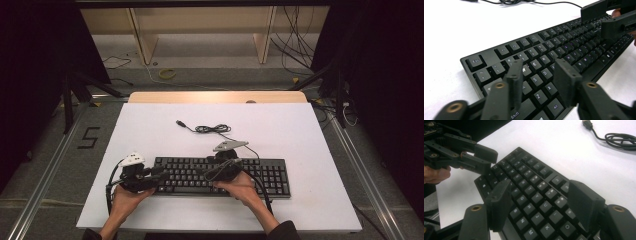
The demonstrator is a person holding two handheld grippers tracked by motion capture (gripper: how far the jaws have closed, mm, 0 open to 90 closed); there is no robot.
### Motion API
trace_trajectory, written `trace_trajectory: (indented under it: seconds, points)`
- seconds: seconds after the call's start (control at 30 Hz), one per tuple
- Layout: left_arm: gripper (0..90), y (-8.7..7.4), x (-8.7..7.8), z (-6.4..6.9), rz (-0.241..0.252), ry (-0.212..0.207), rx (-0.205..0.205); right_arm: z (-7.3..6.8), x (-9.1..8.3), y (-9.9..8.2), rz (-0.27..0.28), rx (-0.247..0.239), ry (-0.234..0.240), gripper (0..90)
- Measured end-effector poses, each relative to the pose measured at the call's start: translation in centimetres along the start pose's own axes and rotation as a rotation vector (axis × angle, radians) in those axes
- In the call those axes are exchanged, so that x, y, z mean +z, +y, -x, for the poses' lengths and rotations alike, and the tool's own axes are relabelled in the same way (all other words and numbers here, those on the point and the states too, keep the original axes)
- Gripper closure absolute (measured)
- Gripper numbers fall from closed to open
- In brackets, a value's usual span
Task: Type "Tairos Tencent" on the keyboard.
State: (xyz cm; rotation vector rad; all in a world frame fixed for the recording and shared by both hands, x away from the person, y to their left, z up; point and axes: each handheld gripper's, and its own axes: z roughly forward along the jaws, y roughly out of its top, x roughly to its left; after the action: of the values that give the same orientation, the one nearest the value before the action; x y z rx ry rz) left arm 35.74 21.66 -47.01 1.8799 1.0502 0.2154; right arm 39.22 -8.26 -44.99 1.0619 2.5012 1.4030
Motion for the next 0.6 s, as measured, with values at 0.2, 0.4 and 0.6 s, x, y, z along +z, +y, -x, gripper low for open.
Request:
trace_trajectory:
  seconds: [0.2,0.4,0.6]
  points:
    - [73.5,0.0,0.3,0.1,-0.014,0.010,0.023,0.3,-0.6,-0.3,0.007,0.000,-0.011,36.5]
    - [82.4,0.1,0.6,0.4,-0.027,0.015,0.042,0.5,-1.0,-0.4,0.012,0.000,-0.020,36.5]
    - [89.0,0.1,1.0,0.4,-0.054,0.026,0.044,0.8,-1.4,-0.7,0.007,0.005,-0.032,35.5]
